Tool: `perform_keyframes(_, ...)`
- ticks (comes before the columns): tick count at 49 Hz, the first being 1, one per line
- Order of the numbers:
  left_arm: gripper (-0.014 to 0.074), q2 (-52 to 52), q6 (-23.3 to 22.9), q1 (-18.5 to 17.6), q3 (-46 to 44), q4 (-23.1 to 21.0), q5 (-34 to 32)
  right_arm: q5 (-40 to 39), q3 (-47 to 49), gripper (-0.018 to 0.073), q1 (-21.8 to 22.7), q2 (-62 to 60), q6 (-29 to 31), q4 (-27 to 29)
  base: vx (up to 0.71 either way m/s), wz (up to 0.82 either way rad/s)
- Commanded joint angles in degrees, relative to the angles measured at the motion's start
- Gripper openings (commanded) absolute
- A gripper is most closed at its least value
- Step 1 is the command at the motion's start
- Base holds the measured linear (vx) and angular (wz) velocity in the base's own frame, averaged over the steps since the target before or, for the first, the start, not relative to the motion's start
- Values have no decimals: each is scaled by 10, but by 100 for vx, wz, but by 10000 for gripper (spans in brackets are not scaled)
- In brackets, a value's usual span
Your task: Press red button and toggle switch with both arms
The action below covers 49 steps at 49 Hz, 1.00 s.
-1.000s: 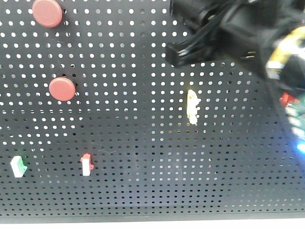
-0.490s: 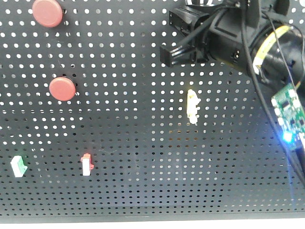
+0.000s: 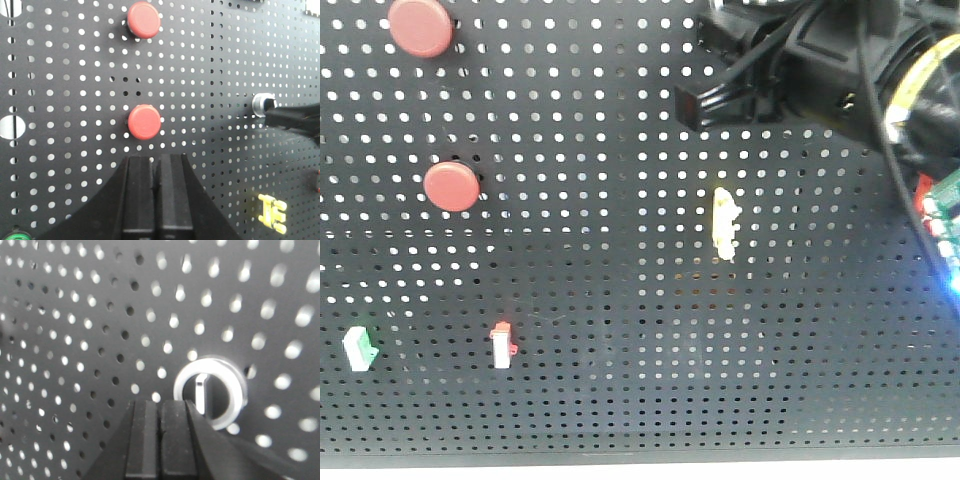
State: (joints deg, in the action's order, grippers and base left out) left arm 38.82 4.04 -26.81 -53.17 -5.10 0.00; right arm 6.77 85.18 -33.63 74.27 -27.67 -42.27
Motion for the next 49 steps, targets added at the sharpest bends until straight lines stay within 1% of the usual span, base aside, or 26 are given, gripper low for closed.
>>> perform_keyframes(1,2,2,-1,-1,-12,-4,-42,12,26,-3,13,-36,2,-32,0,0)
perform_keyframes(13,2,2,-1,-1,-12,-4,-40,19,26,-3,13,-41,0,-36,0,0)
perform_keyframes(19,2,2,-1,-1,-12,-4,-41,-8,24,-3,13,-48,0,-38,0,0)
perform_keyframes(26,2,2,-1,-1,-12,-4,-41,-16,14,-3,12,-77,0,-34,0,0)
perform_keyframes(39,2,2,-1,-1,-12,-4,-41,-6,-128,-3,13,-212,-2,-34,0,0)
perform_keyframes(49,2,2,-1,-1,-12,-6,-41,-1,-189,-3,13,-249,-2,-38,0,0)
